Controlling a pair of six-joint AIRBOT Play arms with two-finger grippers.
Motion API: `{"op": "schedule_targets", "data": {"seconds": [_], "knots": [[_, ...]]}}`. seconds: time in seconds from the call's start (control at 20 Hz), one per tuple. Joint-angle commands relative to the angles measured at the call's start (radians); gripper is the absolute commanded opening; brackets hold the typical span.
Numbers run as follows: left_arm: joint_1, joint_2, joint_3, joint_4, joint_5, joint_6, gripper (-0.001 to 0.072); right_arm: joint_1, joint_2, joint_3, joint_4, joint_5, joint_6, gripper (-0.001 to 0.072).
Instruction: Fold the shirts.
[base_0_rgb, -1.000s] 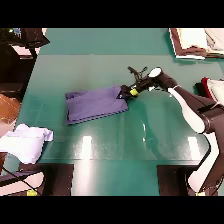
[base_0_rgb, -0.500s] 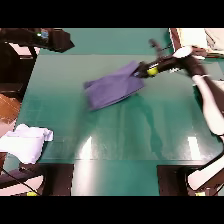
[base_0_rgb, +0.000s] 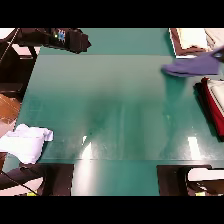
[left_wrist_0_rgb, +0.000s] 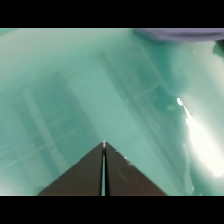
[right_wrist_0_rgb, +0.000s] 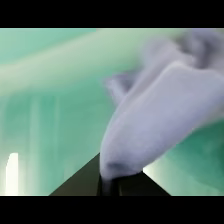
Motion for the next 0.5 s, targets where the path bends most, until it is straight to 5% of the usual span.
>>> {"op": "schedule_targets", "data": {"seconds": [0.0,0.45], "knots": [[-0.008,0.000,0.000,-0.013,0.019,-0.006,0.0024,-0.191,0.026,0.000,-0.011,-0.026,0.003,0.0017],[-0.008,0.000,0.000,-0.015,0.018,-0.008,0.0024,-0.228,0.026,0.097,-0.011,-0.162,-0.004,0.0017]]}}
